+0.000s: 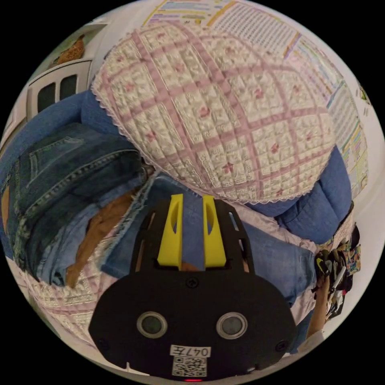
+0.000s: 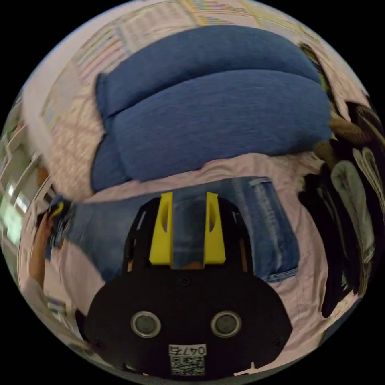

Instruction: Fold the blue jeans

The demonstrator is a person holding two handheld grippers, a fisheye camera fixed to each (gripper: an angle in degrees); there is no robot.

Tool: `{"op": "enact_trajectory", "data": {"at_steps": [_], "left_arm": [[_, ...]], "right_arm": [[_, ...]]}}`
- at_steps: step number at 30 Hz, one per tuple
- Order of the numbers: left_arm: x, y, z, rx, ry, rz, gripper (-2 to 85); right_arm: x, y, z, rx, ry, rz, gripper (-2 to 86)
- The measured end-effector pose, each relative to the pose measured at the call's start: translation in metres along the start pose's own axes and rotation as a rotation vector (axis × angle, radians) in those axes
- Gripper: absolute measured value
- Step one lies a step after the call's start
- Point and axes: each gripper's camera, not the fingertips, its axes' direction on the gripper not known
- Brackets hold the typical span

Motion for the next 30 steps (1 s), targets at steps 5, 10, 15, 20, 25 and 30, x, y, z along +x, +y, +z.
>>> {"op": "enact_trajectory", "data": {"at_steps": [5,10,15,20,25,30], "left_arm": [[-0.053,0.018,-0.042,-0.050,-0.046,-0.002,6.6],[-0.100,0.040,-0.043,-0.106,-0.005,-0.040,6.4],[-0.162,0.041,-0.031,-0.159,0.129,-0.232,5.4],[-0.214,0.022,-0.031,-0.116,0.240,-0.377,7.0],[-0.255,-0.005,-0.026,-0.081,0.279,-0.477,8.2],[-0.286,-0.027,-0.022,-0.082,0.265,-0.541,8.0]], "right_arm": [[-0.163,0.094,0.000,-0.119,-0.238,-0.407,4.7],[-0.287,0.169,0.017,-0.082,0.089,-0.710,4.6],[-0.364,0.209,0.051,-0.086,0.304,-0.859,2.5],[-0.396,0.230,0.084,-0.178,0.336,-0.866,0.1],[-0.410,0.249,0.079,-0.142,0.298,-0.832,-0.3],[-0.429,0.267,0.085,-0.158,0.292,-0.842,-0.4]]}}
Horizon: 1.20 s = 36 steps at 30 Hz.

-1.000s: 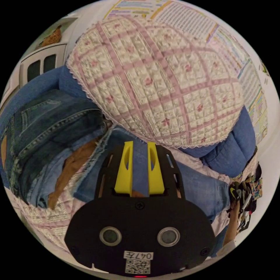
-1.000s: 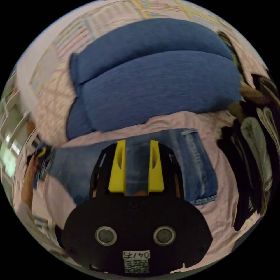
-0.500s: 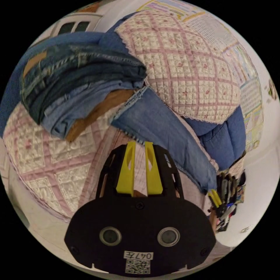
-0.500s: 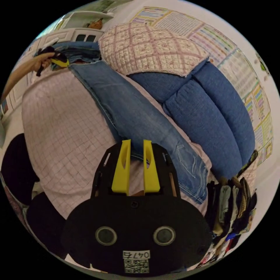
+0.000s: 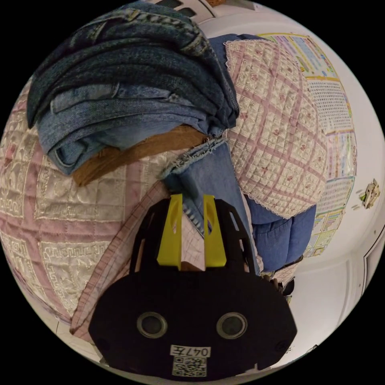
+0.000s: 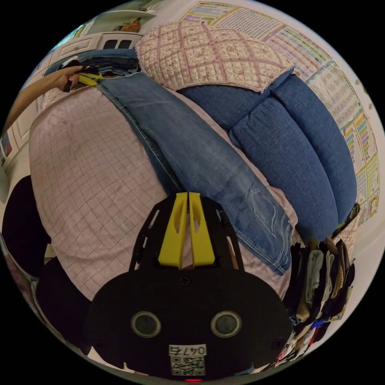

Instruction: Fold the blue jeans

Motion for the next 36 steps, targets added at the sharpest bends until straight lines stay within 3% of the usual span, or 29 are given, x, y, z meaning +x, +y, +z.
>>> {"op": "enact_trajectory", "data": {"at_steps": [20,25,29,36], "left_arm": [[-0.010,-0.058,-0.062,0.002,-0.040,0.044,3.1],[0.000,-0.062,-0.087,0.030,0.049,0.145,-0.7],[0.009,-0.055,-0.110,0.009,-0.148,0.264,-0.9],[-0.024,-0.052,-0.110,-0.041,-0.161,0.161,-1.0]], "right_arm": [[-0.067,0.005,-0.030,0.000,-0.007,0.019,-0.5],[-0.076,0.008,-0.043,0.006,0.001,0.029,-0.5],[-0.089,0.011,-0.055,-0.002,0.031,-0.010,-0.5],[-0.107,0.019,-0.062,-0.032,0.028,-0.057,-0.5]]}}
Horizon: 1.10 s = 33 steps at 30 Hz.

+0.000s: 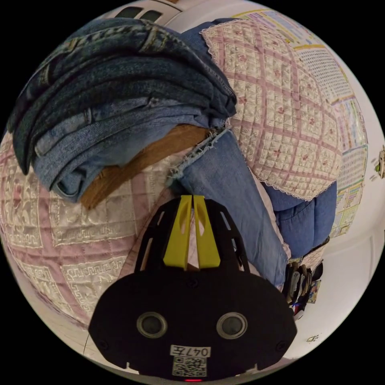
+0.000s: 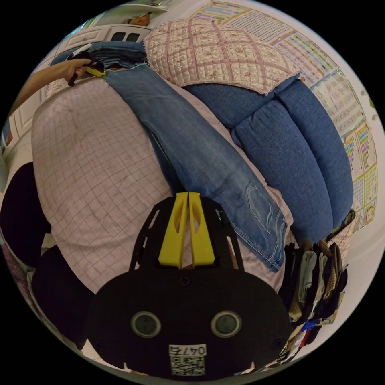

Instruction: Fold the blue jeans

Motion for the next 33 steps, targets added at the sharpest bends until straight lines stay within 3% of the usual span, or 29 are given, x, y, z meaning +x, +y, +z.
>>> {"op": "enact_trajectory", "data": {"at_steps": [12,22,27,33], "left_arm": [[-0.021,0.037,-0.049,-0.074,0.089,-0.119,4.4],[-0.030,0.082,-0.077,0.021,0.198,-0.234,8.2],[-0.024,0.105,-0.089,0.030,0.195,-0.229,5.0],[0.011,0.134,-0.121,0.095,0.259,-0.066,-0.6]], "right_arm": [[0.004,0.020,-0.029,0.024,-0.056,0.051,-0.1],[0.009,0.032,-0.058,0.021,-0.064,0.052,0.1],[0.007,0.036,-0.066,0.007,-0.043,0.017,0.1],[0.019,0.037,-0.086,0.002,-0.026,0.016,-0.6]]}}
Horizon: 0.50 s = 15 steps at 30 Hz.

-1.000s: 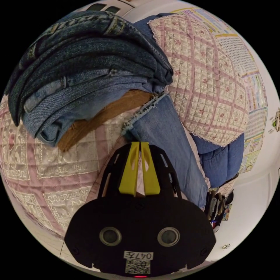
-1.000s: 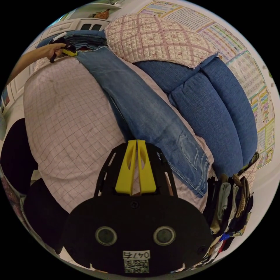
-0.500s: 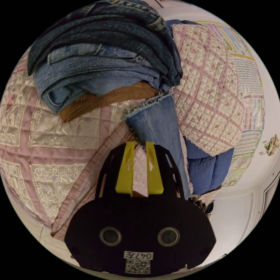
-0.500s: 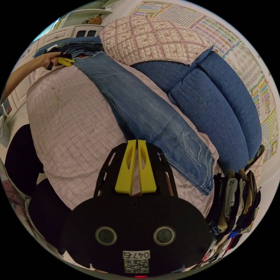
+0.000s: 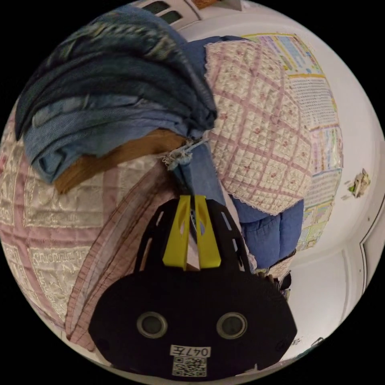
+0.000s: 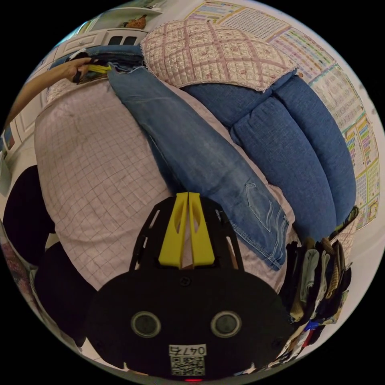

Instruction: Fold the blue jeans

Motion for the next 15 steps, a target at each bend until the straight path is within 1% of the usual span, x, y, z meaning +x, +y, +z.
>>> {"op": "enact_trajectory", "data": {"at_steps": [2,6,8,10,12,14,15], "left_arm": [[0.029,0.010,-0.014,0.031,0.025,0.080,-0.8],[0.090,0.037,-0.048,0.106,-0.004,0.279,-0.9],[0.112,0.071,-0.087,0.185,0.021,0.339,-0.9],[0.111,0.104,-0.124,0.239,0.038,0.342,-0.9],[0.098,0.143,-0.159,0.279,0.008,0.337,-0.9],[0.065,0.193,-0.190,0.283,-0.088,0.313,-0.9],[0.055,0.204,-0.195,0.275,-0.106,0.298,-0.9]], "right_arm": [[0.015,-0.005,-0.017,0.013,0.028,-0.001,-0.7],[0.048,-0.016,-0.056,0.025,0.034,0.006,-0.7],[0.065,-0.014,-0.089,0.034,0.009,0.004,-0.6],[0.070,-0.005,-0.113,0.052,-0.042,-0.002,-0.4],[0.064,0.010,-0.130,0.065,-0.121,-0.021,0.4],[0.042,0.032,-0.133,0.060,-0.224,-0.056,2.1],[0.035,0.037,-0.131,0.051,-0.249,-0.066,2.5]]}}
